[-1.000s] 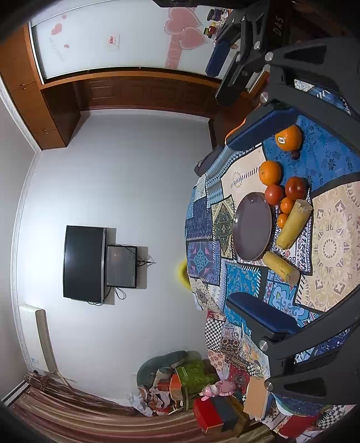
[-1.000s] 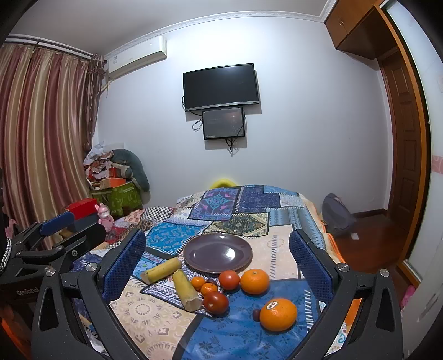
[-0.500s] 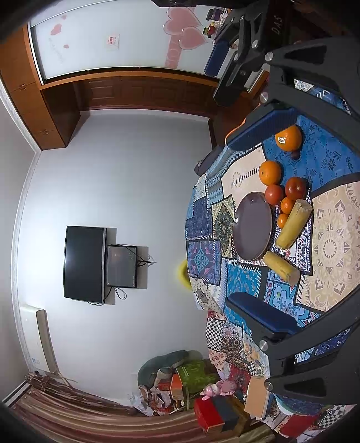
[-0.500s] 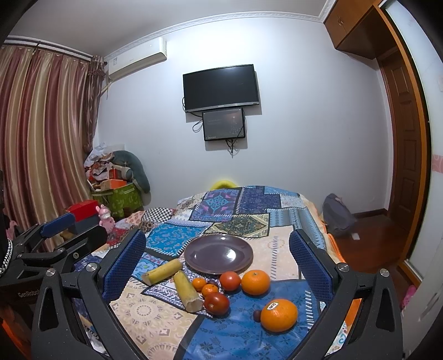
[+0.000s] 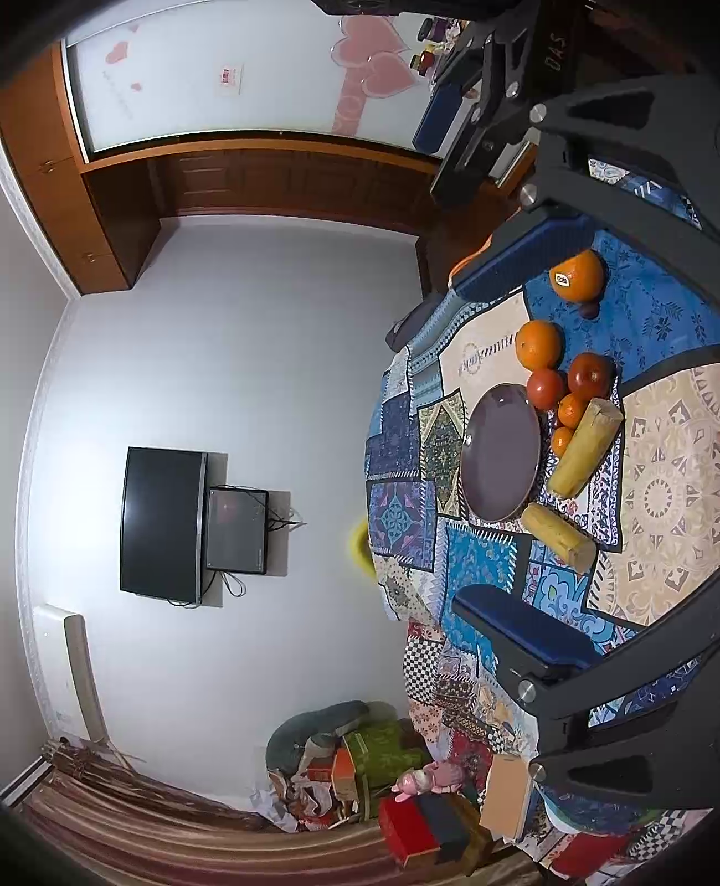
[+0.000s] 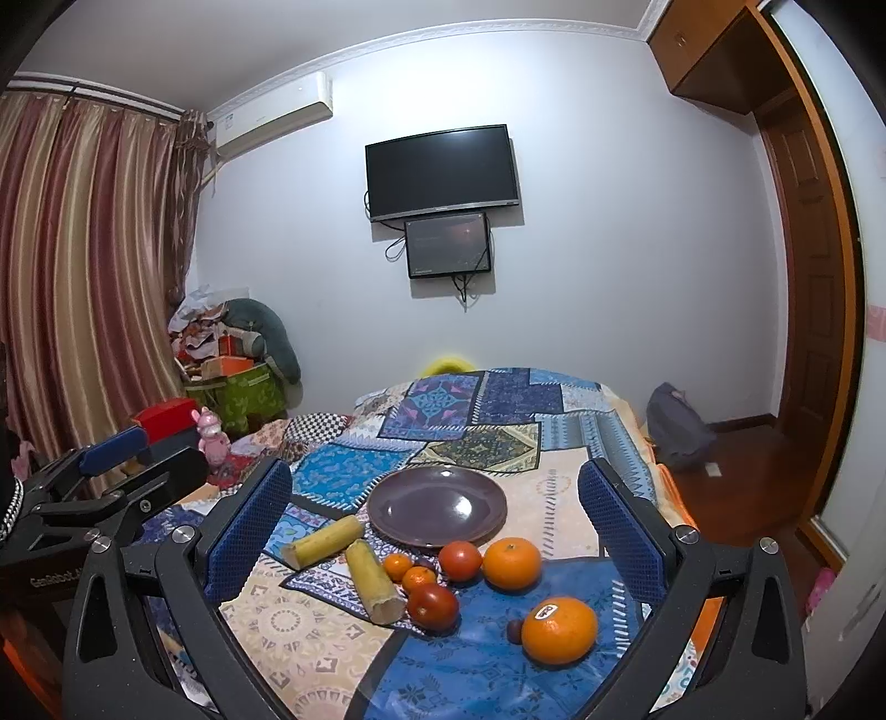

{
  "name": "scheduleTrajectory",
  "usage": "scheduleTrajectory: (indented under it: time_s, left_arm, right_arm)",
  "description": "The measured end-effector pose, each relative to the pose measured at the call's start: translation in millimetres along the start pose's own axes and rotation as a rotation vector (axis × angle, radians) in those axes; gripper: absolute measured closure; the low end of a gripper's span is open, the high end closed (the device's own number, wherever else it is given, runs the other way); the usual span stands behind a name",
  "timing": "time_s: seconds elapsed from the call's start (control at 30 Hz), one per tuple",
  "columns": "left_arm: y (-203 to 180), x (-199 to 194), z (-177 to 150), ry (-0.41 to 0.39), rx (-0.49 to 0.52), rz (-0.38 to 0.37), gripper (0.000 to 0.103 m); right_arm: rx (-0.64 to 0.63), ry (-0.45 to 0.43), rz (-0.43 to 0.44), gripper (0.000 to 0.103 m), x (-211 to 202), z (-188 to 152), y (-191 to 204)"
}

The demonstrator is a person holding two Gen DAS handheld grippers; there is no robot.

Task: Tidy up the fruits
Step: 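Reach the right gripper to the stickered large orange and close on it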

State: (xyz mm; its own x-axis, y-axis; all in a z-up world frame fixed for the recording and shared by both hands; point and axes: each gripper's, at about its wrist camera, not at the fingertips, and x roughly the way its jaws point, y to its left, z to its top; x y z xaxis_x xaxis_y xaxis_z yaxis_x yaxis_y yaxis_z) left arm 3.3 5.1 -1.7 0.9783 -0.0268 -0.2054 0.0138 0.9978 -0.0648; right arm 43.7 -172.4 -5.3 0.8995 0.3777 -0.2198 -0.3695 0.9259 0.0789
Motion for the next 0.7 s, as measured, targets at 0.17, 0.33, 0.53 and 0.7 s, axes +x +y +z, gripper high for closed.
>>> scheduleTrajectory:
  time_s: [0.17,0.33,0.53,0.7]
  left_arm:
    - [0,9,-3,0.030,-0.005,-0.027,0.010]
    - [-5,27,-10,0.103,-0.002,-0.061,0.032]
    - [-16,60,-21,0.213,0.011,-0.096,0.038]
    - [-31,90,-28,0.291,0.041,-0.135,0.039]
  right_arm:
    - [0.009,0.026,0.010,0.000,6,-3,-8]
    - [0.051,0.078,-0.016,0.008,16,-11,-27]
    - [0.075,0.182,-0.067,0.019,33,-27,-55]
    - [0.077,0.253,-0.090,0.022,40,-42,-71]
